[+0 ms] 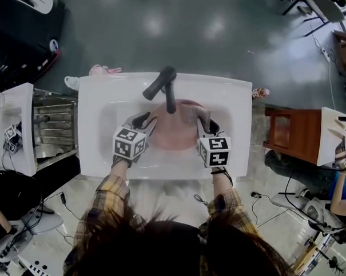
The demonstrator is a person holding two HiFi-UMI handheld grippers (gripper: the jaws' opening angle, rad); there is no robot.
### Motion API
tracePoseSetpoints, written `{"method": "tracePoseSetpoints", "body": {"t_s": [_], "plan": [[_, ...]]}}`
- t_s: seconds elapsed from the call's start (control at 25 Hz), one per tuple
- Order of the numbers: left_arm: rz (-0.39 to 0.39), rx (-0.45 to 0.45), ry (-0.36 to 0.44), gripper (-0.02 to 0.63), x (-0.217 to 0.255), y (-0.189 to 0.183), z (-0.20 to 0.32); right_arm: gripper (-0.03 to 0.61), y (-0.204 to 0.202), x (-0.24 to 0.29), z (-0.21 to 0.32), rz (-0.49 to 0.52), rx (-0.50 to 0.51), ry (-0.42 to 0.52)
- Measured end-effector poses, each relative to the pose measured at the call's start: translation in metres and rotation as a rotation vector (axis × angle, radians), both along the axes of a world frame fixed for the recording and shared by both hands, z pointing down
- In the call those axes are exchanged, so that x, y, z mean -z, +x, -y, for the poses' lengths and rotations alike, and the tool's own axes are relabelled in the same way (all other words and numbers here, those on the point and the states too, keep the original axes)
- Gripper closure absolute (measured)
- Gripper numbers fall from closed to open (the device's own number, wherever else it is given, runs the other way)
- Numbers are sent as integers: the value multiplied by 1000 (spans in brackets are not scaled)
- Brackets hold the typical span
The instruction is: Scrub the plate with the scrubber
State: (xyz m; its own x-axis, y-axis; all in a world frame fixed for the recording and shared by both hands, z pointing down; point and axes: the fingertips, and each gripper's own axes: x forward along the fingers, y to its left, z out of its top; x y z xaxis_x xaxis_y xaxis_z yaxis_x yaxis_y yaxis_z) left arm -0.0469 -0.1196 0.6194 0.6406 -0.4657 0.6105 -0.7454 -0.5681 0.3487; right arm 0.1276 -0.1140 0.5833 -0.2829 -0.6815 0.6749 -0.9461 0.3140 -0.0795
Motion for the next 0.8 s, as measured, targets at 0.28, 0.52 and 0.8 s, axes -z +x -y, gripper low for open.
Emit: {"method": "tracePoseSetpoints", "body": {"t_s": [0.28,0.52,0.8], "plan": [[34,17,7,575,-1,-2,4,488,0,-1,7,-74,19,30],[71,-24,14,584,-4,2,1,486,3,-2,12,-111,8,50],[79,-28,-5,586,-7,2,2,486,-5,-8,16,-157,15,53]]}}
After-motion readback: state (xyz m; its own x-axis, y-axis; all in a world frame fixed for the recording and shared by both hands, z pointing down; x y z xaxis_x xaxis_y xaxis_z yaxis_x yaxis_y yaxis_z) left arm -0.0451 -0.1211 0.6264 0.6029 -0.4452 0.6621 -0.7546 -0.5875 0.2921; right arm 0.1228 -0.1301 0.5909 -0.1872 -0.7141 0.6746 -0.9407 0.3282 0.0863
